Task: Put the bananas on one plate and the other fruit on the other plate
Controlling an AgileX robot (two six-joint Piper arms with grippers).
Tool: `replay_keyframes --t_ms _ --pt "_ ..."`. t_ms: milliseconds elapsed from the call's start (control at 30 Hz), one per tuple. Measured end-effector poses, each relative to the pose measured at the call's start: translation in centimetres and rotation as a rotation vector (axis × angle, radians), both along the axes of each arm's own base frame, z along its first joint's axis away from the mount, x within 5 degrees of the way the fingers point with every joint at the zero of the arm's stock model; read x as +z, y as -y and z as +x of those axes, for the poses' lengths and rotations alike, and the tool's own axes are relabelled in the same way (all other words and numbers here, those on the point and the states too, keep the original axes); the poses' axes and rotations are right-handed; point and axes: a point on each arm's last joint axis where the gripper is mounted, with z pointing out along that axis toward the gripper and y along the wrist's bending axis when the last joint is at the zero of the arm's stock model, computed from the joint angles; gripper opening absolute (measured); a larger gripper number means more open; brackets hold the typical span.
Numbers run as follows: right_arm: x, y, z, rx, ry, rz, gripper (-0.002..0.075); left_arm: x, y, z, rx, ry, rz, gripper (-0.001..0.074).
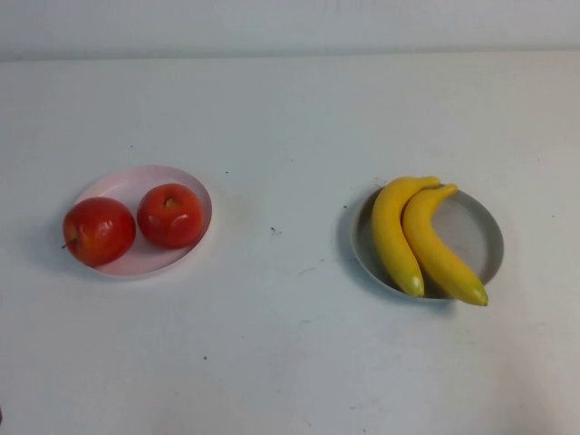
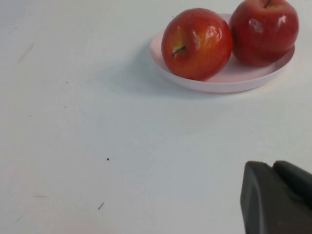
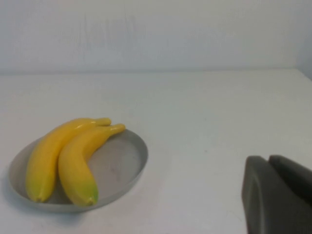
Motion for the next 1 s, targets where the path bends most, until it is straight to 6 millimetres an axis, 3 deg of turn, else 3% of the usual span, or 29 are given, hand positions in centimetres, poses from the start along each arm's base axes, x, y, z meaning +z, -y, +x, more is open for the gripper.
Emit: replay_keyframes --t_ms 367,633,1000 --pt "-0.3 -0.1 0.0 0.013 -0.038 0.019 -0.0015 0.0 0.0 0.0 0.000 0.000 0.000 0.0004" --pt "-1.8 -0.5 -0.4 0.084 -0.189 -0.102 -0.0015 0.0 0.0 0.0 0.000 0.000 0.000 0.0004" --pt "-1.9 -0.6 -0.5 0.090 -0.193 -0.110 -0.0016 0.0 0.0 0.0 0.000 0.000 0.000 0.0004"
